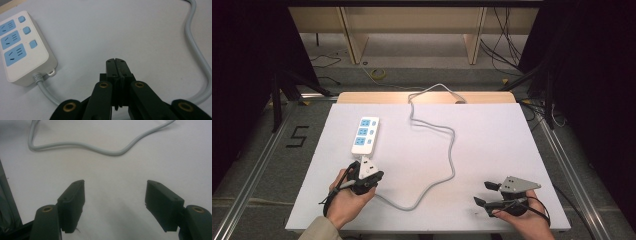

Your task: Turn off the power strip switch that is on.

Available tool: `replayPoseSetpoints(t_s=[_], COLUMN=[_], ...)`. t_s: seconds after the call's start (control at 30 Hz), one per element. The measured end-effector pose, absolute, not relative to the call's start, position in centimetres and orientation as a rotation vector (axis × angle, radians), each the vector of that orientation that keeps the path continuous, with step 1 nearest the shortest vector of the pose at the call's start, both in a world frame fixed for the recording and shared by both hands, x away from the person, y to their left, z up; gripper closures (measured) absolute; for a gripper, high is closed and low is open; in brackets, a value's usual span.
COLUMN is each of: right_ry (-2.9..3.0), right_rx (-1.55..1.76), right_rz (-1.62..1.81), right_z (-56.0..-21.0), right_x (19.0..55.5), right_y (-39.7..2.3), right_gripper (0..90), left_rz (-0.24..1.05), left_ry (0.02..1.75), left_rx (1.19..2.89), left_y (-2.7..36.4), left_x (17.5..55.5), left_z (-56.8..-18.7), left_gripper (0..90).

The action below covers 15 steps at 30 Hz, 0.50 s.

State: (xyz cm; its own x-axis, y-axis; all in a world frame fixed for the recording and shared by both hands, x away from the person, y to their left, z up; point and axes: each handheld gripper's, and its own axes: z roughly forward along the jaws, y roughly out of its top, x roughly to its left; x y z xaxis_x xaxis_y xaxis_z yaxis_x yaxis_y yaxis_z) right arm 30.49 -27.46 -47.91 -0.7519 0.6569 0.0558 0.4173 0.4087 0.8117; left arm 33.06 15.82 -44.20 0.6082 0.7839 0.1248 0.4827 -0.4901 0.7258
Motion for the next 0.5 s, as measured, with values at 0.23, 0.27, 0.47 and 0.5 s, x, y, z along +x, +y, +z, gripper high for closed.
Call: replayPoseSetpoints(t_s=[0.23,0.27,0.47,0.5], right_ry=[2.395,2.396,2.402,2.402], right_rx=[0.938,0.94,0.94,0.936], right_rz=[1.262,1.26,1.252,1.25], right_z=[-47.9,-47.9,-47.8,-47.8], right_x=[30.5,30.5,30.5,30.6], right_y=[-27.5,-27.5,-27.6,-27.7], right_gripper=[32.9,32.8,32.9,32.8], left_rz=[0.604,0.602,0.603,0.601], left_ry=[1.018,1.021,1.045,1.051], left_rx=[2.174,2.174,2.172,2.168], left_y=[16.2,16.3,16.6,16.7], left_x=[33.6,33.7,34.2,34.2], left_z=[-43.7,-43.6,-43.5,-43.5], left_gripper=[89.6,89.6,89.6,89.6])
